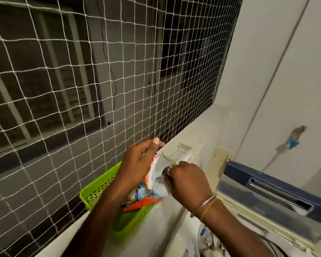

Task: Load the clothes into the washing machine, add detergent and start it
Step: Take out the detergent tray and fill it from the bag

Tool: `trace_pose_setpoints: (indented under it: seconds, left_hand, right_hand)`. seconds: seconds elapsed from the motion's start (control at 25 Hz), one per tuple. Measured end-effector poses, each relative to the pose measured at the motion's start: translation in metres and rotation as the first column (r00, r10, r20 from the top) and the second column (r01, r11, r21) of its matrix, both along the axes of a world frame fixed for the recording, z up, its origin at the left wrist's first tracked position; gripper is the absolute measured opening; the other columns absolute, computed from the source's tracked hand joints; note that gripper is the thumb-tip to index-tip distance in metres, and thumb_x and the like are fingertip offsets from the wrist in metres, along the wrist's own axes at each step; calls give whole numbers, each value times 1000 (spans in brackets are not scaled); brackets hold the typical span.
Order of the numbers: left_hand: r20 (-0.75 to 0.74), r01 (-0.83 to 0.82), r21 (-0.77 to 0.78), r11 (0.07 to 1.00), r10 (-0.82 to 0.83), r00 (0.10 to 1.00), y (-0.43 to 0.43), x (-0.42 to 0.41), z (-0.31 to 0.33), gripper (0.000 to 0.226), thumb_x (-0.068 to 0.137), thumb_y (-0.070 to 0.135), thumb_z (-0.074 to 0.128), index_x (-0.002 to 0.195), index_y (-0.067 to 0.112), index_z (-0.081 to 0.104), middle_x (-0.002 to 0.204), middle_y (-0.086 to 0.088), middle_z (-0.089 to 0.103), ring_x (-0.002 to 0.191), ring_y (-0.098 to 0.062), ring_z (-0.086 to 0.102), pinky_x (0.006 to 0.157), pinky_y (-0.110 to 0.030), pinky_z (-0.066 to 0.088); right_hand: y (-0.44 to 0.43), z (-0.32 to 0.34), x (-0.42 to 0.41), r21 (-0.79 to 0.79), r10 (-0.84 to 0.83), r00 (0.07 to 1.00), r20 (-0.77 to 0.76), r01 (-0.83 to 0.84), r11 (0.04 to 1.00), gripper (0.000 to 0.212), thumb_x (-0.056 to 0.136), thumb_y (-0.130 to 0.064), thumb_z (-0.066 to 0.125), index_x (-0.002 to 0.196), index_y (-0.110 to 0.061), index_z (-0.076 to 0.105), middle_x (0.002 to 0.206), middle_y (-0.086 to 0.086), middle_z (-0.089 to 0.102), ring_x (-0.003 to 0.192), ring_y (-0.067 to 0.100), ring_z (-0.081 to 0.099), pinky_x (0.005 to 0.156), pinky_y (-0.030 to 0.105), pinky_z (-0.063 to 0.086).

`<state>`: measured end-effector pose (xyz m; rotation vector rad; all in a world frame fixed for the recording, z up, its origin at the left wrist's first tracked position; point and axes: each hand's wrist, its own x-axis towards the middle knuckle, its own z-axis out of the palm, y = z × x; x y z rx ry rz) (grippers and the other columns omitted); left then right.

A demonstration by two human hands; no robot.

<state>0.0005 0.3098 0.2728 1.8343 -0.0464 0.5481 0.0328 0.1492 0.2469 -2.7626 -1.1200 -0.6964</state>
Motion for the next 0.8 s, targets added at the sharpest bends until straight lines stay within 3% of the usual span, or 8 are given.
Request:
trace_pose_setpoints:
  seconds: [0.12,0.2,0.32,0.4,0.48,0.6,0.8]
  left_hand:
    - [-17,-18,32,999,19,1000,-4,2,-2,37,102,47,44,99,29,76,89,17,75,84,3,68,76,-24,50]
    - [-38,-24,6,1000,25,999,-2,5,-4,38,101,52,44,100,31,76,97,17,76,96,1,69,89,-30,52]
    - [-61,-48,-32,998,46,997,-1,10,-4,45,95,60,44,100,31,77,102,12,76,104,-5,68,101,-41,50]
    - [-79,-65,-59,996,60,995,0,10,-5,46,92,63,45,98,31,77,102,9,76,103,-9,70,102,-45,50]
    - [-96,-75,-63,995,69,993,2,10,-7,47,93,63,45,98,30,77,102,6,77,102,-13,71,102,-49,50]
    - [-120,-85,-77,993,76,990,6,7,-8,51,92,65,44,100,26,77,102,1,77,101,-19,71,100,-54,50]
    - [-140,-119,-71,990,108,984,6,7,-8,49,94,62,42,98,27,78,98,3,77,97,-20,72,97,-53,52]
  right_hand:
    - [3,2,0,148,84,989,-119,-66,987,18,88,-38,57,84,-29,72,71,0,68,74,24,62,58,34,47]
    - [5,0,5,232,142,963,-227,-88,969,20,89,-38,56,90,-29,74,81,2,72,81,25,62,66,37,49]
    - [13,-5,7,297,195,947,-256,-115,948,20,82,-34,55,80,-25,73,75,5,70,71,26,60,60,32,43]
    - [19,-10,3,368,246,930,-274,-135,920,17,79,-28,61,68,-21,71,66,7,66,59,24,55,55,26,30]
    - [19,-11,3,421,236,945,-228,-123,899,16,80,-25,67,65,-22,72,62,3,66,56,19,54,56,24,28]
    - [10,-12,10,341,112,990,-84,-77,937,15,85,-32,63,74,-27,72,63,-3,67,65,19,60,62,31,41]
    - [16,-14,6,201,131,991,7,-130,971,27,88,-36,48,71,-27,67,60,-3,61,62,19,58,63,32,38]
